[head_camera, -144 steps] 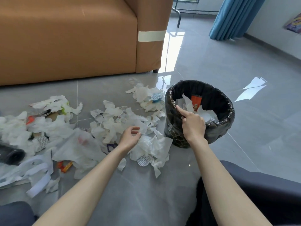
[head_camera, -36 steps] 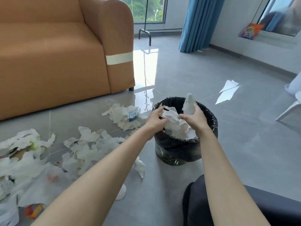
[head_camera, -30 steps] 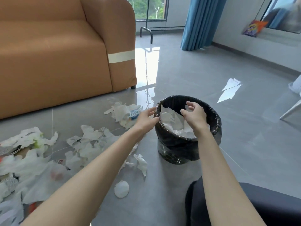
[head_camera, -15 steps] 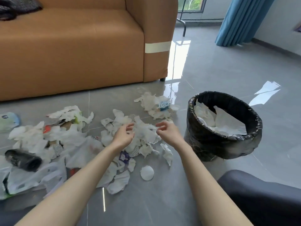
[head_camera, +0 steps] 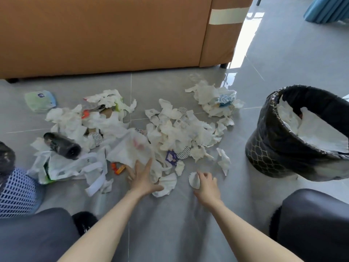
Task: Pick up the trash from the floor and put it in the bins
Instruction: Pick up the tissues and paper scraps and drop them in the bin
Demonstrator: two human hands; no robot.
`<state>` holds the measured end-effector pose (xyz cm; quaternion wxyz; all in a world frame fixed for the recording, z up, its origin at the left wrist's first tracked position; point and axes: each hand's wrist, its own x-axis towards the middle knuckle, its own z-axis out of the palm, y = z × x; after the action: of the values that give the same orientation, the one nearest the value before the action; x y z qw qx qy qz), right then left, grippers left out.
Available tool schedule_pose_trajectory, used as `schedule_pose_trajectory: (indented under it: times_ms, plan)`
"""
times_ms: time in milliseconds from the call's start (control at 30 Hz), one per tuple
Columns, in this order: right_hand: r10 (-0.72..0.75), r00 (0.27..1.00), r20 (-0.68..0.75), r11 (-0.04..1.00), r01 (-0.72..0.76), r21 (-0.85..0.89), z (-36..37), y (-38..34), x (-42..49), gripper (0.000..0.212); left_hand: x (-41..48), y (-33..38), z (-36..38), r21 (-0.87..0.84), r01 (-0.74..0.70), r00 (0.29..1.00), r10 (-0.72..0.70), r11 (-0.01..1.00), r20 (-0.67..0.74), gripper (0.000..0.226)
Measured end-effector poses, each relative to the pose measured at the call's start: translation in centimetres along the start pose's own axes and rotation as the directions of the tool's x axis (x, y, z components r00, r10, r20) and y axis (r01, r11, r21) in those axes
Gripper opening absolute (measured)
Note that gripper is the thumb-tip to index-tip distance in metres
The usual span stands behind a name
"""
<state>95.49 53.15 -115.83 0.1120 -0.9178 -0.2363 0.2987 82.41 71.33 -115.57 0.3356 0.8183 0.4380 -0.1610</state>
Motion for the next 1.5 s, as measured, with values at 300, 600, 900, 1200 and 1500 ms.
schedule_pose_trajectory:
  times_ms: [300,600,900,1200,1500]
  plan:
    - [0.019,1.0,-0.007,1.0,-0.019,0.013,0.6,-0.9,1.8,0.043,-1.3,0.2,3.9,0.089,-0.098,0.977,0.113,0.991,-0.181,0.062]
    - [0.052,0.998,0.038,0.972,-0.059,0.229,0.8,-1.6,1.6,0.017,-1.6,-0.6,2.1,0.001,-0.15,0.97,0.148,0.989,-0.193,0.037]
    - [-0.102,0.992,0.077,0.985,0.089,0.15,0.9,-2.9,1.3,0.061,-2.3,0.6,-2.9,-0.262,-0.256,0.925,0.157,0.931,-0.345,0.032]
    - [-0.095,0.994,0.049,0.991,0.09,0.104,2.4,-3.0,0.4,0.027,-3.0,1.1,-5.8,-0.072,-0.31,0.871,0.253,0.948,-0.42,0.037]
    - [-0.067,0.981,-0.185,0.846,0.154,0.511,-4.5,-6.6,4.4,0.025,-2.4,0.8,-6.0,0.063,-0.29,0.794,0.277,0.955,-0.542,0.03]
